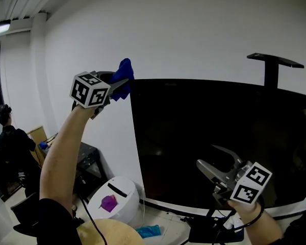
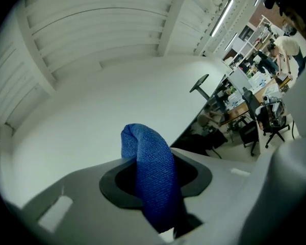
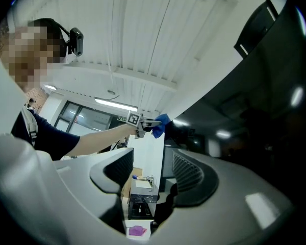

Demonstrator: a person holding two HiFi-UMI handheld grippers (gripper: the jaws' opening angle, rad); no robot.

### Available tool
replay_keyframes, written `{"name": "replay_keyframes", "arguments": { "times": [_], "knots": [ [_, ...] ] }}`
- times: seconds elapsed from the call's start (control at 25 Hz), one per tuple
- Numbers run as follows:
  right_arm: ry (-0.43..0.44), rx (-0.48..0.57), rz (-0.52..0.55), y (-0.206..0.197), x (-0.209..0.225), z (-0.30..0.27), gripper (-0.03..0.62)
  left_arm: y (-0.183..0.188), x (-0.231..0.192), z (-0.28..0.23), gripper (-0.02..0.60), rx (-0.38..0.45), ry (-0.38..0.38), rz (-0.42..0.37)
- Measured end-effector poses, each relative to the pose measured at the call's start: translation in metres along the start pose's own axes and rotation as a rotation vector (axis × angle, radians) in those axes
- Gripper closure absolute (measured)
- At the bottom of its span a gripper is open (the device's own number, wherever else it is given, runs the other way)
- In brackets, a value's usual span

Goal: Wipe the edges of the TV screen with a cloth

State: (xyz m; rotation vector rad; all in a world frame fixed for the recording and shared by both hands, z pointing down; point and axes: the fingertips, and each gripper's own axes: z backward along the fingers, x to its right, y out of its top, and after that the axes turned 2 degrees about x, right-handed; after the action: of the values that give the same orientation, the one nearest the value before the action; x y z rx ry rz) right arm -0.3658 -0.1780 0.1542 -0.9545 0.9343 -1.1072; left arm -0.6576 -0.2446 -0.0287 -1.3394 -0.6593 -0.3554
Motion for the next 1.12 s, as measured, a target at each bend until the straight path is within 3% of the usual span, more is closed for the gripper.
{"name": "replay_keyframes", "arguments": {
  "times": [0.2, 0.44, 0.56, 0.84, 1.12],
  "knots": [
    [-0.018, 0.019, -0.011, 0.003, 0.009, 0.01, 0.349, 0.018, -0.014, 0.004, 0.459, -0.048, 0.027, -0.102],
    [-0.027, 0.027, -0.032, -0.003, 0.009, 0.018, 0.349, 0.022, 0.003, 0.0, 0.459, -0.236, -0.011, -0.549],
    [-0.034, 0.027, -0.013, -0.007, 0.006, 0.022, 0.349, 0.02, 0.016, -0.01, 0.459, -0.314, -0.043, -0.677],
    [-0.034, 0.043, -0.006, -0.019, -0.005, 0.034, 0.349, 0.015, 0.043, -0.036, 0.459, -0.41, -0.058, -0.816],
    [-0.057, 0.06, 0.013, -0.012, -0.005, 0.058, 0.35, 0.031, 0.064, -0.048, 0.459, -0.377, -0.078, -0.784]
  ]
}}
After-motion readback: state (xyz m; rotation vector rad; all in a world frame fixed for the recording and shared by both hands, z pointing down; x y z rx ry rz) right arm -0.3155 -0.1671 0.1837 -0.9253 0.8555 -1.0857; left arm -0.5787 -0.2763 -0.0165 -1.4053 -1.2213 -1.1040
